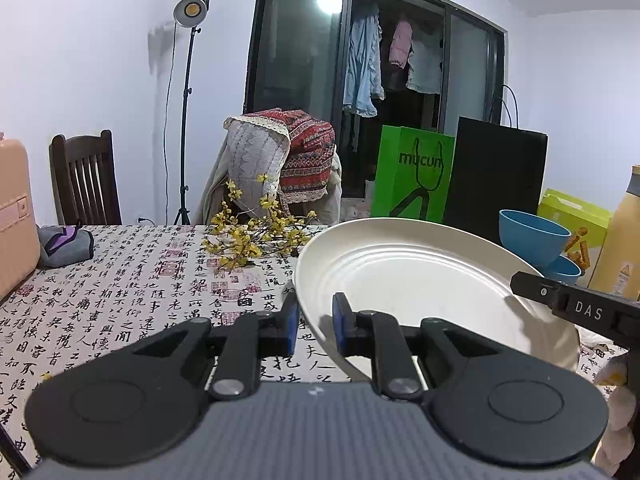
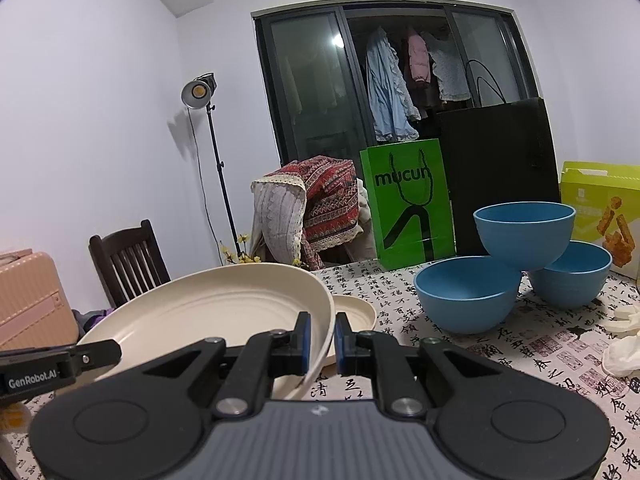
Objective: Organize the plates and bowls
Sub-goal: 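Carry the held cream plates with both grippers toward the blue bowls, then lower the held cream plates with both grippers onto the cloth near the bowls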
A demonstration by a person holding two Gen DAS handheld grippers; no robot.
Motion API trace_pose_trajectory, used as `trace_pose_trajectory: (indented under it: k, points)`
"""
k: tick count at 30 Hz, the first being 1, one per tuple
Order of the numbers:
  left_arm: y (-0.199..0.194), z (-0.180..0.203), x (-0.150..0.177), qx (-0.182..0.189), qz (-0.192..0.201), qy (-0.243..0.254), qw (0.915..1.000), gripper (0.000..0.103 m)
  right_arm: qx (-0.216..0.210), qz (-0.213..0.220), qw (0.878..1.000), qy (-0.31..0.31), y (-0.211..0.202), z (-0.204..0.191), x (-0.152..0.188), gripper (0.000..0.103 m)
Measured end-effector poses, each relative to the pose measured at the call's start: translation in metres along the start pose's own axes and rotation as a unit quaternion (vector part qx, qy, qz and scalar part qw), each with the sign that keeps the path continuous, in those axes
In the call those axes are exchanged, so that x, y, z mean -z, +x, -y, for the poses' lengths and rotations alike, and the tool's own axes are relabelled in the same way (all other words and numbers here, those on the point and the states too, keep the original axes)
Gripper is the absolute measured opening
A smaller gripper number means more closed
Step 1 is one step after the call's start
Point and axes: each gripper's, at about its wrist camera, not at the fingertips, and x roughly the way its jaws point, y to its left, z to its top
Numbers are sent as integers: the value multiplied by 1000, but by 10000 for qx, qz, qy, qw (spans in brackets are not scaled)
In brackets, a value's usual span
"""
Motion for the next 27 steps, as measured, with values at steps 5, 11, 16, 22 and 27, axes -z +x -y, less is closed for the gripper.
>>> trace_pose_trajectory:
  k: [5,11,16,22,27]
  points:
    - [-5,8,1,-1,12,-16,10000,17,-6,-28,10000,40,-5,8,1,12]
    - [-9,16,2,-4,15,20,10000,17,-19,-43,9999,112,-12,19,4,12]
    - [-17,31,4,30,31,51,10000,18,-16,3,9998,179,-20,28,3,12]
    - [-21,46,5,76,17,92,9999,18,26,17,9997,228,-29,40,4,12]
    - [-22,58,7,122,15,122,9998,18,59,76,9995,294,-37,51,4,12]
